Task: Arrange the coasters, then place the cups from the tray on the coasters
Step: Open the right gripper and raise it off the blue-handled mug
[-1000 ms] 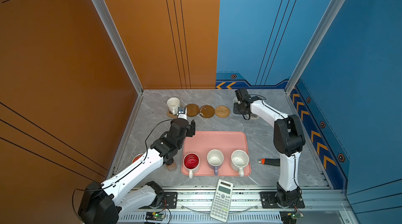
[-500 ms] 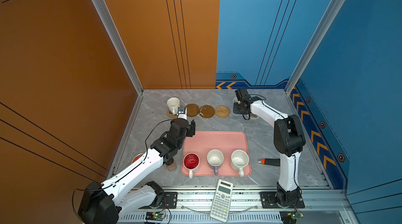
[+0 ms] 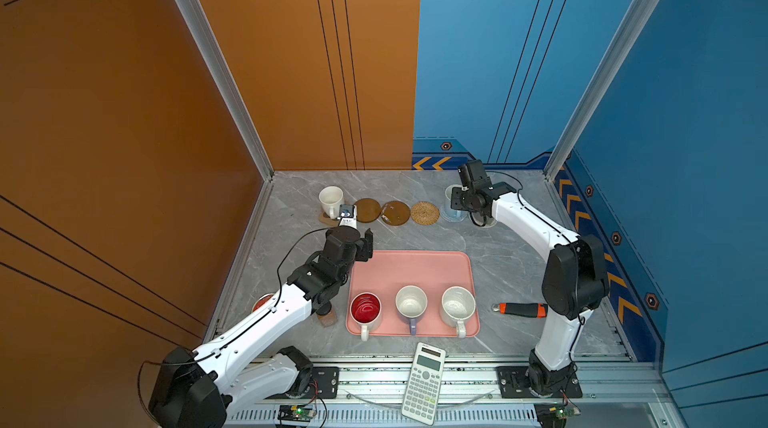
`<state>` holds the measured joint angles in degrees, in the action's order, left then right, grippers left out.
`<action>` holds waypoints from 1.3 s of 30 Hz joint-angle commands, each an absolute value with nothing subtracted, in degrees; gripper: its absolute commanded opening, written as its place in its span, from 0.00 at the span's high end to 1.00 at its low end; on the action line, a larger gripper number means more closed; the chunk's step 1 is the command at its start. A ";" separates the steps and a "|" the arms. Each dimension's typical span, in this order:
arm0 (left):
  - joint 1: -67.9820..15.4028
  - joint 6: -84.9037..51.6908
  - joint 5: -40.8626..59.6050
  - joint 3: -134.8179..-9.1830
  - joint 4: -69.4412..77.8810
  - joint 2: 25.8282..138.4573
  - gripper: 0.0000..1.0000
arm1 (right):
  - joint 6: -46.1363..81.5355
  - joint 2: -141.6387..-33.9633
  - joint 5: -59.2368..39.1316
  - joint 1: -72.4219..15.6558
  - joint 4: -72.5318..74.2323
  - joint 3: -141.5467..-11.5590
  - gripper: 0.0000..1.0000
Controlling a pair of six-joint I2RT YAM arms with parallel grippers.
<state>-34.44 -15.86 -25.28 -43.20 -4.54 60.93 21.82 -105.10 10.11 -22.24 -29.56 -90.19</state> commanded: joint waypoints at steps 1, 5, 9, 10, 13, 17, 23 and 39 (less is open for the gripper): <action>-33.70 -15.46 -24.91 -44.47 -5.66 59.68 0.24 | 21.53 -100.62 13.38 -24.56 -29.00 -88.07 0.62; -33.79 -15.55 -24.94 -44.42 -6.02 59.42 0.24 | 21.62 -95.30 16.10 -27.81 -25.26 -84.14 0.61; -33.66 -15.73 -25.01 -44.30 -6.42 58.85 0.25 | 21.96 -90.64 18.71 -30.84 -21.73 -80.48 0.61; -33.67 -15.77 -25.02 -44.19 -6.42 58.79 0.24 | 22.21 -89.61 19.31 -31.54 -20.97 -79.70 0.62; -33.72 -15.91 -25.03 -43.94 -6.42 58.37 0.25 | 23.69 -86.83 21.04 -33.31 -18.21 -76.57 0.62; -33.72 -16.00 -25.04 -43.94 -6.75 58.18 0.25 | 25.57 -83.89 25.30 -35.75 -14.56 -72.83 0.66; -33.84 -16.16 -25.18 -43.95 -7.03 57.98 0.24 | 26.23 -81.36 35.95 -39.74 -12.55 -70.49 0.59; -34.19 -16.26 -25.44 -44.30 -7.38 58.32 0.25 | 53.67 -77.80 69.65 -45.39 -15.82 -67.78 0.00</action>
<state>-34.44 -15.90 -25.30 -43.20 -6.02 58.96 44.27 -81.95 68.77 -47.22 -16.62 -71.75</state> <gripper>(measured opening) 0.754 0.994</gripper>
